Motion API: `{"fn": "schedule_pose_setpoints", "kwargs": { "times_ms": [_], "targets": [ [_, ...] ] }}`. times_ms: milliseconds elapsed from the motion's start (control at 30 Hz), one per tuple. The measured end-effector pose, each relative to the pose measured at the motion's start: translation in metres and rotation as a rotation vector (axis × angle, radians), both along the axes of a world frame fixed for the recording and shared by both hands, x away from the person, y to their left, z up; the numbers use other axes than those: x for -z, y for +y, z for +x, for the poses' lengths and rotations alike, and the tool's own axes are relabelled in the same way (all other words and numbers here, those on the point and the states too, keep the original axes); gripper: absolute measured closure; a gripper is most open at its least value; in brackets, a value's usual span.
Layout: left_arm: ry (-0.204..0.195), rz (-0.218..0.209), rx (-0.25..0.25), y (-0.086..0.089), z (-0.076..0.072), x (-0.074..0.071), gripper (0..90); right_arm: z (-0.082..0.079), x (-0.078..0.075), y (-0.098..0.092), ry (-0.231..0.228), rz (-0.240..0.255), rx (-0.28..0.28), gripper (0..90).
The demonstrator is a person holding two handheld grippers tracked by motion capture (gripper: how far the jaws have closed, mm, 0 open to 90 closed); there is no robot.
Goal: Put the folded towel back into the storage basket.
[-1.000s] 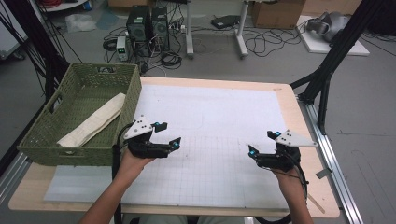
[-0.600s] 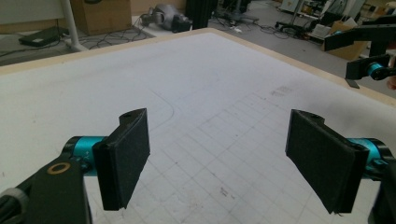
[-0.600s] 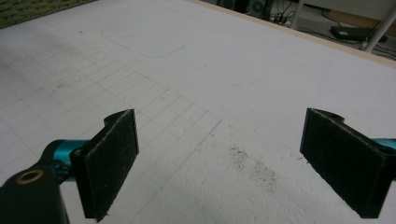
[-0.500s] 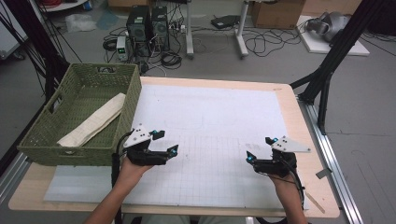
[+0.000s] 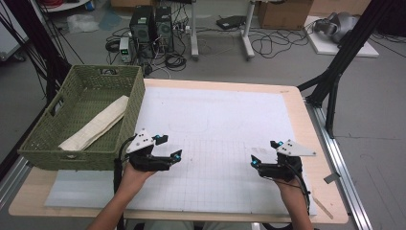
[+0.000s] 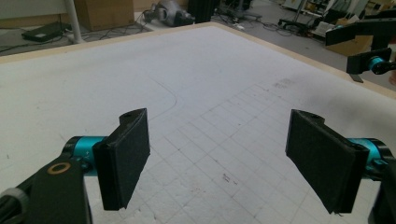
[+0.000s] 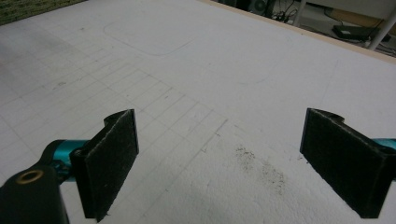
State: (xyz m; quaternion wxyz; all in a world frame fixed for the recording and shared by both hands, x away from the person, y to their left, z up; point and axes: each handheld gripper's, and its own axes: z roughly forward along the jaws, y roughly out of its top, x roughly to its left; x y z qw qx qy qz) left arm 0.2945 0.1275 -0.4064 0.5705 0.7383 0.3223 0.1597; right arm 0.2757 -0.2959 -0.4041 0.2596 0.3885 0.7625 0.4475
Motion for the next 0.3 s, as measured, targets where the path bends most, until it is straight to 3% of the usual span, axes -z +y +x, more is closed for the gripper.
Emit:
{"fn": "schedule_pose_setpoints", "kwargs": {
  "times_ms": [300],
  "targets": [
    [0.001,0.001,-0.006,-0.0003,0.0004,0.0007,22.2,0.0001,-0.0013,-0.0023,-0.003,0.004,0.003,10.8]
  ]
}}
